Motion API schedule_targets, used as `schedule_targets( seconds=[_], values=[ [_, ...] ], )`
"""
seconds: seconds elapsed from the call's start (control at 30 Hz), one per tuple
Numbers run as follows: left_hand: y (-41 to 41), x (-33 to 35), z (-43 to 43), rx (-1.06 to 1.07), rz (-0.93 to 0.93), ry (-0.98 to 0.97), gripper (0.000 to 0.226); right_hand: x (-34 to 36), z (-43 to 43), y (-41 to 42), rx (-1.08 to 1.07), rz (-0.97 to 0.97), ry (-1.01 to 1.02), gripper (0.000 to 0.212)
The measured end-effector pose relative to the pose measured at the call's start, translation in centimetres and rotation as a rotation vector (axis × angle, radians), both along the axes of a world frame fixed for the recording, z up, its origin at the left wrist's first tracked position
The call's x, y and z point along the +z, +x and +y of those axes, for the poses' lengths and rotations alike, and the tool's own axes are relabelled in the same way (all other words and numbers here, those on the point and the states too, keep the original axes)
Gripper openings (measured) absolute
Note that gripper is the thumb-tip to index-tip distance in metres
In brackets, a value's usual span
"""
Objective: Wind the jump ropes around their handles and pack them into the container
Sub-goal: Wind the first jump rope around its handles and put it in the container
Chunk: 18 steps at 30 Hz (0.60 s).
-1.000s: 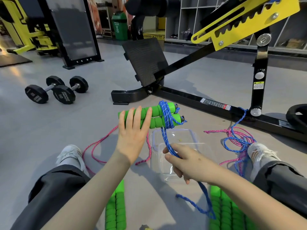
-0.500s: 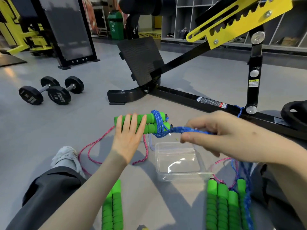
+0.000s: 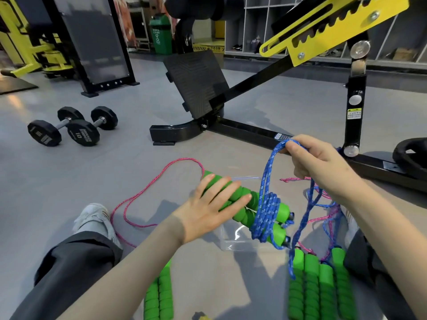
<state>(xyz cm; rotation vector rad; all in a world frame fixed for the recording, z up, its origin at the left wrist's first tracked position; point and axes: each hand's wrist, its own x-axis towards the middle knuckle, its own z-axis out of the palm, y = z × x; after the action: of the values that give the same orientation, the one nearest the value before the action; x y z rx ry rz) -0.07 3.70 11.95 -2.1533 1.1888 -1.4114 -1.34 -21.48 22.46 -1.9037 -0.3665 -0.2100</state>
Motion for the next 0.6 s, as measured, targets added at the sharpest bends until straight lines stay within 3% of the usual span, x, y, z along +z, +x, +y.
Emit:
schedule_targets(
  seconds=[0.2, 0.3, 0.37, 0.43, 0.6],
  values=[
    [-0.8, 1.8, -1.3, -0.103, -0.024, -0.167, 0.046, -3.4, -0.6, 0.8, -0.011, 0.182, 0.067, 0.024],
    [-0.8, 2.5, -1.5, -0.082, -0.063, -0.254, 0.045, -5.1, 0.2, -0.2, 0.079, 0.268, 0.103, 0.005],
    [-0.4, 2.6, -1.0, -0.01, -0.058, -0.315, 0.048, -5.9, 1.5, -0.9, 0.097, 0.328, 0.158, 0.025],
    [0.1, 2.6, -0.1, 0.079, -0.054, -0.362, 0.05, -6.9, 2.9, -1.1, 0.06, 0.377, 0.074, 0.042],
    [1.0, 2.2, 1.4, 0.271, -0.045, -0.37, 0.051, -8.0, 5.7, -1.6, 0.121, 0.459, -0.068, 0.029]
  ],
)
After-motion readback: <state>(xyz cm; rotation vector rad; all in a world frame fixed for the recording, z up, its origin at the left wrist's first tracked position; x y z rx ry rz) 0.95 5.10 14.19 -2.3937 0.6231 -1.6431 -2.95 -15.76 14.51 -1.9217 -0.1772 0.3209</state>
